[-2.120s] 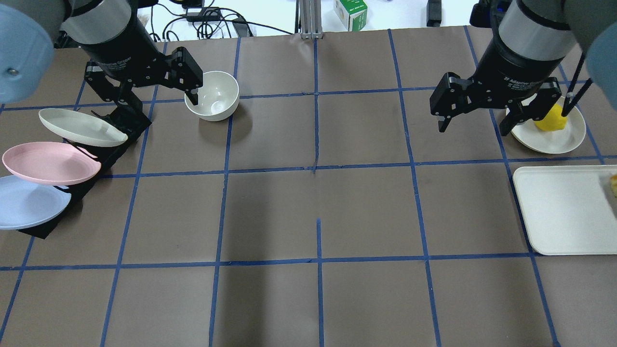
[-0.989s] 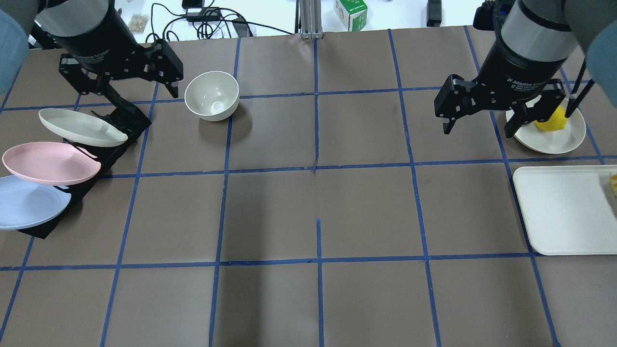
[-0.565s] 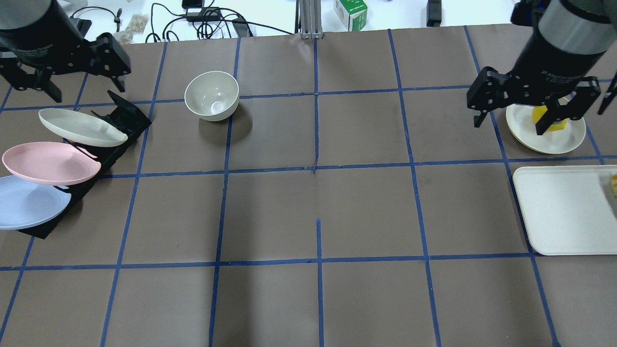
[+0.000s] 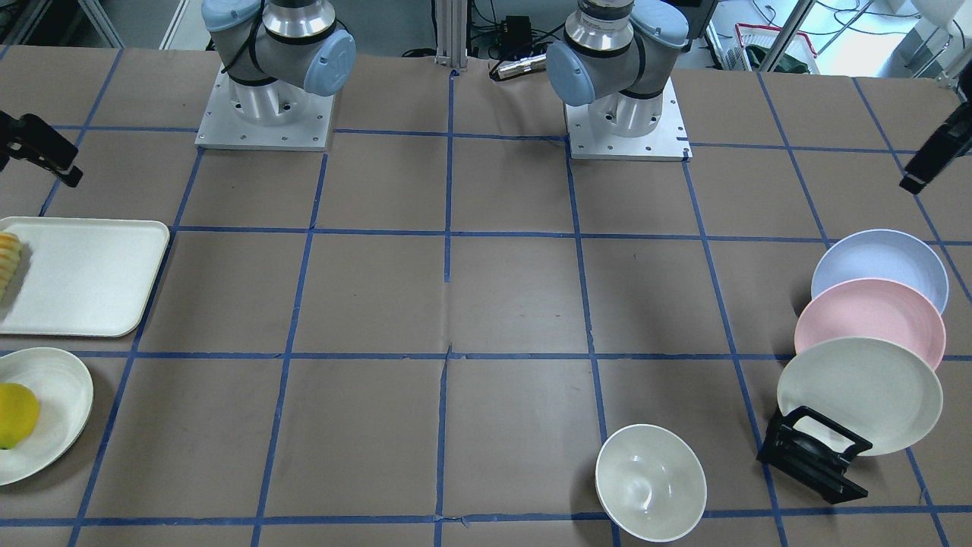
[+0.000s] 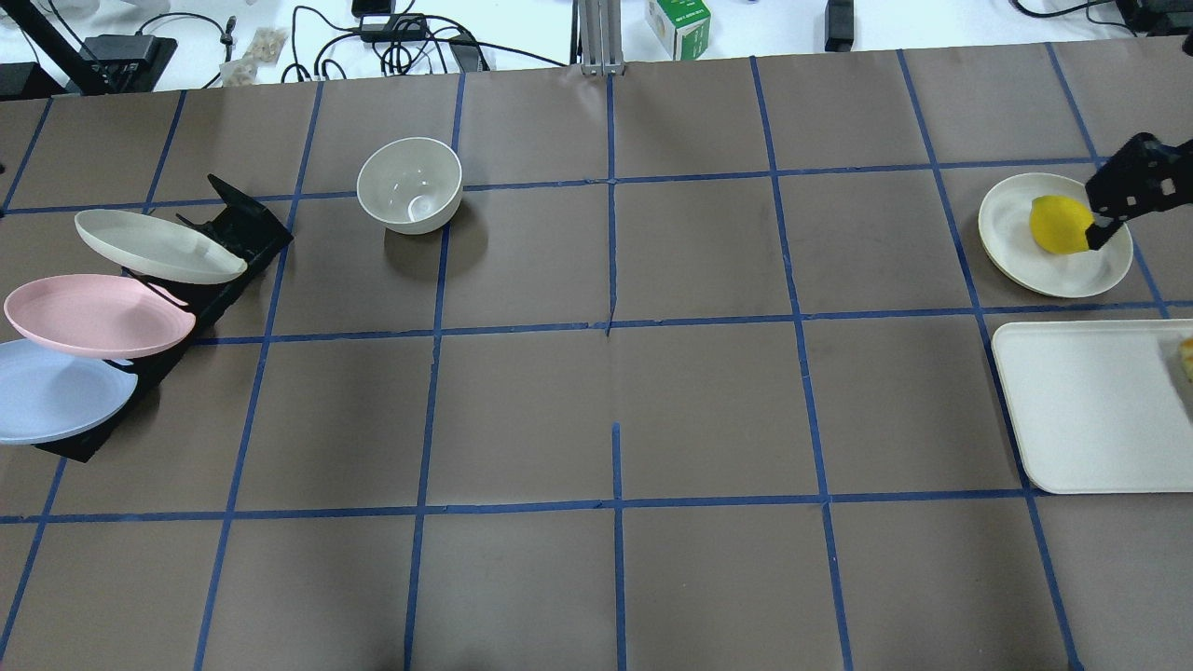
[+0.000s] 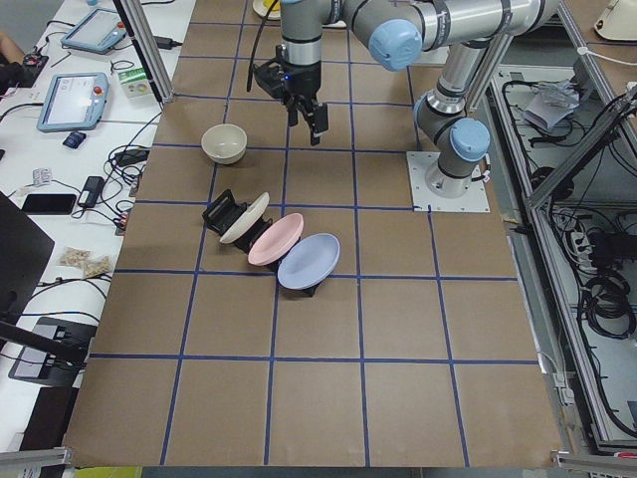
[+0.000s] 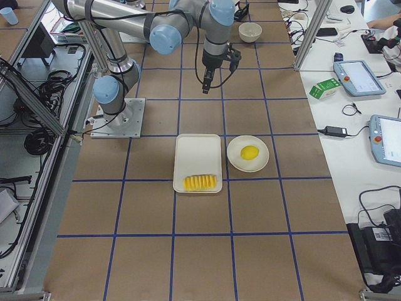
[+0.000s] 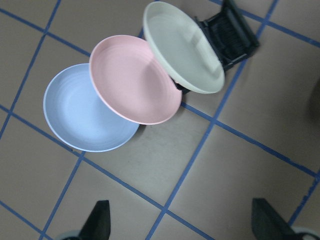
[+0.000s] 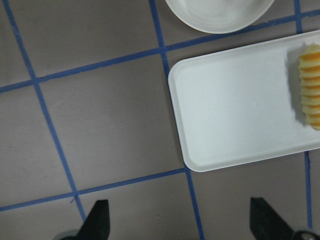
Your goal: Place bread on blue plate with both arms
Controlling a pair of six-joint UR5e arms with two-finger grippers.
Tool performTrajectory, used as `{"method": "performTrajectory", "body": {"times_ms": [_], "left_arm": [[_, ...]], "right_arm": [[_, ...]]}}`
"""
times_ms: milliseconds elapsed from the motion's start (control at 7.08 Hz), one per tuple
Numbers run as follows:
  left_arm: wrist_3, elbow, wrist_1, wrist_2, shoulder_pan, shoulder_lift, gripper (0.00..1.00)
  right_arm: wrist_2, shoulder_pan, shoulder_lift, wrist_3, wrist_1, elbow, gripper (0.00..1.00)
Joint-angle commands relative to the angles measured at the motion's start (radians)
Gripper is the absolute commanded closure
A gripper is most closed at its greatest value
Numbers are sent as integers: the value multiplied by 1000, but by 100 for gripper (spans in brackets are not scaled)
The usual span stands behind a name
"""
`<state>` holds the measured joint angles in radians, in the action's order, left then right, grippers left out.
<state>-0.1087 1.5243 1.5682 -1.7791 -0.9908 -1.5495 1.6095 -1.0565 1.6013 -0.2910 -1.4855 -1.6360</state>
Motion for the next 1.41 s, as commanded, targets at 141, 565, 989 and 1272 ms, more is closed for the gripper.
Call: {"method": "performTrajectory", "body": {"times_ms": [141, 565, 989, 1272], "left_arm": [[102, 114, -239, -6, 184, -108, 0], [139, 206, -386, 7, 313, -217, 0], [104, 206, -401, 4, 313, -297, 4], [112, 208, -399, -6, 313, -311, 23]], "right_arm": [[52, 195, -75, -299, -224, -97, 0], [50, 341, -177, -552, -548, -208, 0], [53, 391, -343, -599, -700, -211, 0], [53, 391, -397, -639, -745, -214, 0]]}}
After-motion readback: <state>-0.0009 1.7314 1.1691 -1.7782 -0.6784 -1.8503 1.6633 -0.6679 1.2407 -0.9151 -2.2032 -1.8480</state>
